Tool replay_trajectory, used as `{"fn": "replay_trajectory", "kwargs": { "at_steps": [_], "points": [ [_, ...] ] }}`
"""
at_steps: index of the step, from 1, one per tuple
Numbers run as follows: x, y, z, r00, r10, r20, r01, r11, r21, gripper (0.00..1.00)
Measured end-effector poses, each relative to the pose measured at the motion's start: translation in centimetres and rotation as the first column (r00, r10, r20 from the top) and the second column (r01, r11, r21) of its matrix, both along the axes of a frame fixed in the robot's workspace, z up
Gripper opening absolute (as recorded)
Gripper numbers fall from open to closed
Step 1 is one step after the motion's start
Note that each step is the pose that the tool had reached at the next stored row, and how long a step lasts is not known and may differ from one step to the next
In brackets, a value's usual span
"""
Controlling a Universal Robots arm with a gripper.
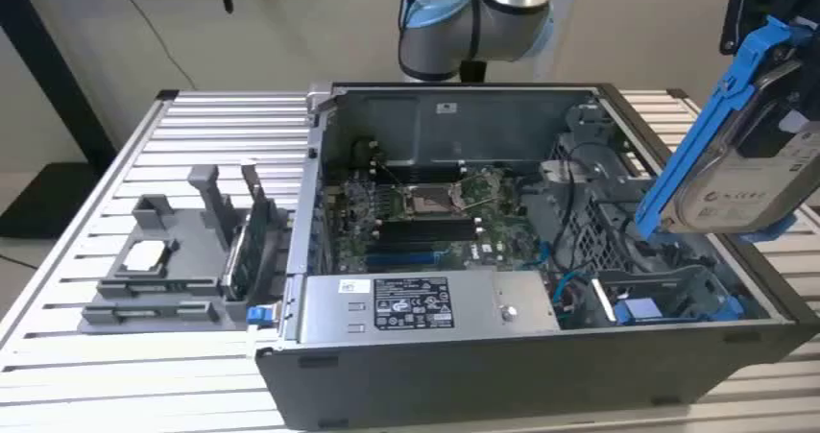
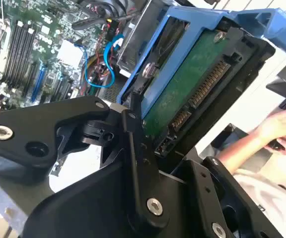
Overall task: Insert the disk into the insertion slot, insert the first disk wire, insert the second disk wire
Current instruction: 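Insert the disk into the insertion slot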
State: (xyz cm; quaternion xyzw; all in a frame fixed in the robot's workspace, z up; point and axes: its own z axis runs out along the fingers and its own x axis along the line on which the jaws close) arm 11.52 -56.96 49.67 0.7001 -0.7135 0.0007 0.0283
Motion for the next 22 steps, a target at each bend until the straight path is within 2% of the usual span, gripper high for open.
{"fn": "replay_trajectory", "kwargs": {
  "at_steps": [12, 22],
  "points": [
    [0.0, 0.01, -0.08, 1.0, 0.0, 0.0002, 0.0, 1.0, -0.0002, 0.33],
    [0.0, -0.35, -1.36, 1.0, 0.0, 0.0001, 0.0, 1.0, -0.0004, 0.33]
  ]
}}
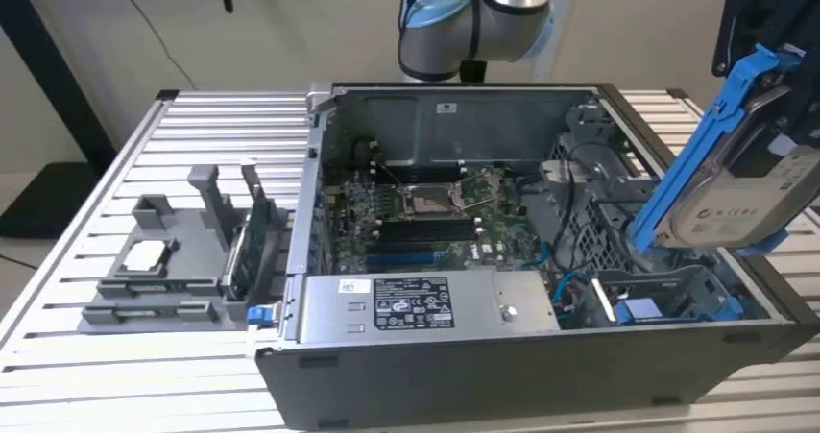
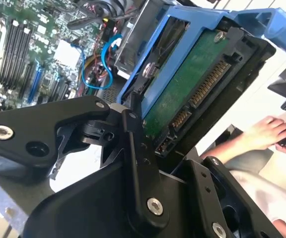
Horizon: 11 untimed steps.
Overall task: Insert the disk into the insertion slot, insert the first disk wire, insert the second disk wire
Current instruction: 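Insert the disk into the insertion slot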
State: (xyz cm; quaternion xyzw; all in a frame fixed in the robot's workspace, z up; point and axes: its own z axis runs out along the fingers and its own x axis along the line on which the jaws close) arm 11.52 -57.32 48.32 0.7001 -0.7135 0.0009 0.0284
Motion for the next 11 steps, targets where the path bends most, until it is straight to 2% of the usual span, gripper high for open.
{"fn": "replay_trajectory", "kwargs": {
  "at_steps": [11],
  "points": [
    [0.0, -0.06, -1.56, 1.0, 0.0, 0.0, 0.0, 1.0, 0.0005, 0.33]
  ]
}}
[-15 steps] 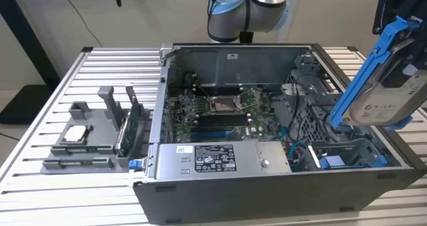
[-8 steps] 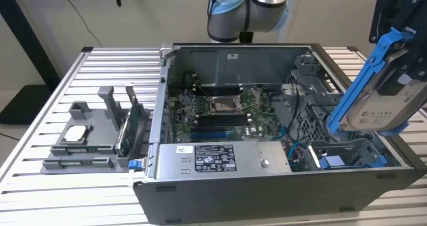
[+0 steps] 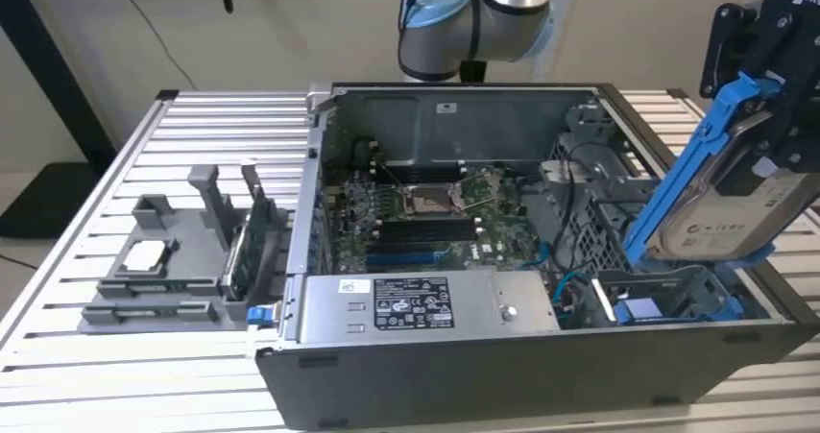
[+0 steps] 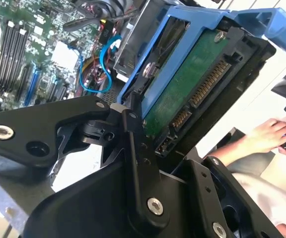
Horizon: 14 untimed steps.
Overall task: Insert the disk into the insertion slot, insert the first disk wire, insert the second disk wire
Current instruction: 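Insert the disk into the insertion slot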
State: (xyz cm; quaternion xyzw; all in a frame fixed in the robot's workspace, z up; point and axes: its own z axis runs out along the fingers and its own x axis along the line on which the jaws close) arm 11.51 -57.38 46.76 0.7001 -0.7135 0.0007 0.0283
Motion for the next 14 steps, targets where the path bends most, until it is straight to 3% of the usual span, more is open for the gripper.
{"fn": "replay_trajectory", "kwargs": {
  "at_steps": [14],
  "points": [
    [-0.02, -0.02, -0.14, 1.0, 0.0, -0.0004, 0.0, 1.0, 0.0011, 0.33]
  ]
}}
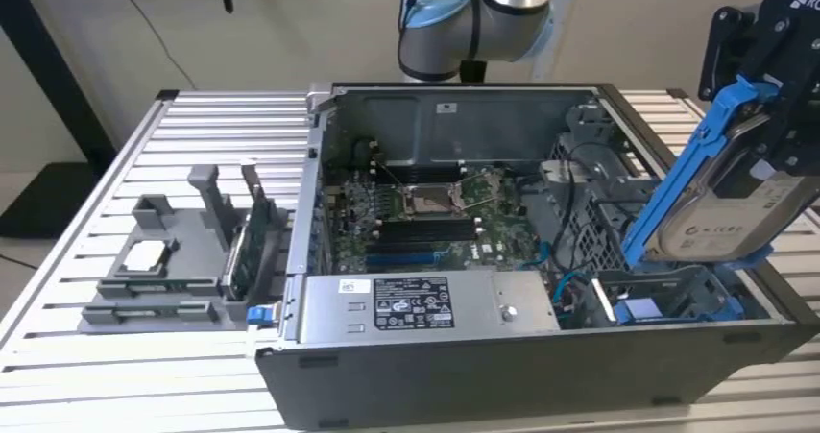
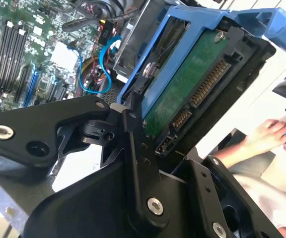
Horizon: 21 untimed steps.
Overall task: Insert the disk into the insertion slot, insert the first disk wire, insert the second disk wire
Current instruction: 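Insert the disk into the insertion slot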
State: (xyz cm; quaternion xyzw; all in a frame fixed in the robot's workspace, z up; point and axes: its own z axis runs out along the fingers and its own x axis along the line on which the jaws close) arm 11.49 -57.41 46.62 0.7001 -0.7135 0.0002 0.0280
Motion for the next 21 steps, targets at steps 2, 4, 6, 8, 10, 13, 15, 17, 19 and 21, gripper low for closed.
{"fn": "replay_trajectory", "kwargs": {
  "at_steps": [2, 4, 6, 8, 10, 13, 15, 17, 19, 21],
  "points": [
    [0.0, 0.0, -0.13, 1.0, 0.0, 0.0, 0.0, 1.0, -0.0002, 0.33],
    [0.0, 0.0, -0.45, 1.0, 0.0, 0.0, 0.0, 1.0, -0.0001, 0.33],
    [0.0, 0.0, -0.81, 1.0, 0.0, 0.0, 0.0, 1.0, 0.0, 0.33],
    [0.0, 0.0, -1.19, 1.0, 0.0, 0.0, 0.0, 1.0, 0.0003, 0.33],
    [0.1, -0.01, -1.54, 1.0, 0.0, 0.0, 0.0, 1.0, 0.0002, 0.33],
    [0.2, -0.01, -1.89, 1.0, 0.0, -0.0001, 0.0, 1.0, 0.0002, 0.33],
    [0.3, -0.01, -2.09, 1.0, 0.001, -0.0001, -0.001, 1.0, 0.0001, 0.33],
    [0.4, -0.02, -2.39, 1.0, 0.0, -0.0001, 0.0, 1.0, 0.0002, 0.33],
    [0.4, -0.01, -2.65, 1.0, 0.001, -0.0001, -0.001, 1.0, 0.0013, 0.33],
    [0.4, -0.01, -2.9, 1.0, 0.001, -0.0001, -0.001, 1.0, 0.004, 0.33]
  ]
}}
